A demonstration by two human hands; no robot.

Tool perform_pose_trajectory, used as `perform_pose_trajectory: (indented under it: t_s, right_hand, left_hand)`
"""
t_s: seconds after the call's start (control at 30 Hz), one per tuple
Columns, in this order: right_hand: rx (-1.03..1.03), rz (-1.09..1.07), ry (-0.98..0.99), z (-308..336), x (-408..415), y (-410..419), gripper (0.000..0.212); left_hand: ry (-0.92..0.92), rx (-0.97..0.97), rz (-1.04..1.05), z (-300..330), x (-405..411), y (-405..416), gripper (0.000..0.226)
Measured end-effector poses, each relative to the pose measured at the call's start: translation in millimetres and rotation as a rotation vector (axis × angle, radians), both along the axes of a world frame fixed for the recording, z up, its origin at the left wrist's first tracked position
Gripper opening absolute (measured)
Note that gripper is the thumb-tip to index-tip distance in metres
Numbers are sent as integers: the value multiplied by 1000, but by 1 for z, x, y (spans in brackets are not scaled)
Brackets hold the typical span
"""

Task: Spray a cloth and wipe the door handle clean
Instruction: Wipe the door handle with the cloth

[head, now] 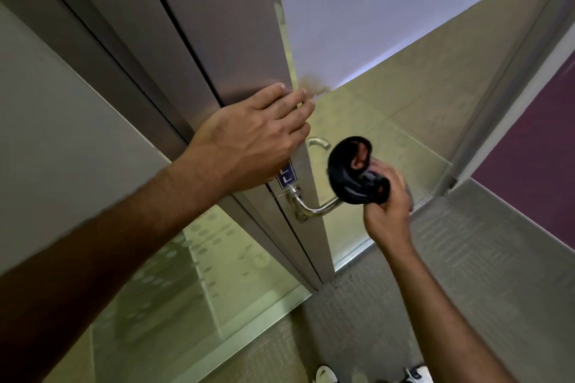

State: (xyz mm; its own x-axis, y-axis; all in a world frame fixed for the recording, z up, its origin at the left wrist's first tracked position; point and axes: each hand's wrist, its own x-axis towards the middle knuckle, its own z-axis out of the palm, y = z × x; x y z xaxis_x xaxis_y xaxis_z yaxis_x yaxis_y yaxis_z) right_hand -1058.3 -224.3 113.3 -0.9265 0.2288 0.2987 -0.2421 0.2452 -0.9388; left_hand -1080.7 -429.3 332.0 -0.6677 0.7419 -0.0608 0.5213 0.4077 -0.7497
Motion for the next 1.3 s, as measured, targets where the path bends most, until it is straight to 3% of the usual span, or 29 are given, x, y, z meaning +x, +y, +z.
perform_pose_trajectory:
  t_s: [0.07, 0.13, 0.23, 0.37, 0.47, 0.57, 0.7, 0.87, 0.93, 1.2, 1.3]
  right_hand:
    - [296, 225, 109, -3, -9, -5, 55]
    - [383, 337, 128, -18, -3, -4, 41]
    - [215, 397, 51, -20, -10, 4, 40]
    - [27, 145, -115, -14, -25, -14, 16]
    - [-195, -40, -173, -12, -39, -17, 43]
    - [-324, -122, -281, -12, -50, -12, 44]
    - [-242, -105, -344, -19, -40, -8, 29]
    - [-348, 7, -397, -27, -18, -19, 59]
    - [-423, -25, -390, -27, -10, -26, 62]
    - [-661, -90, -366, -35, 33, -48, 25]
    - [-761, -17, -447, -40, 36, -34, 24]
  left_hand:
    - [5, 6, -7, 1, 1, 0, 52]
    - [17, -6, -12, 0, 1, 0, 53]
    - [23, -6, -23, 0, 0, 1, 51]
    - [20, -5, -24, 0, 0, 1, 53]
    - [23, -13, -23, 1, 1, 0, 52]
    - [20, -5, -26, 2, 1, 2, 50]
    - [6, -3, -12, 2, 1, 2, 51]
    - [21, 3, -18, 3, 1, 2, 50]
    - [16, -3, -6, 3, 1, 2, 51]
    - [3, -26, 30, 1, 1, 2, 55]
    - [-5, -25, 31, 0, 1, 2, 54]
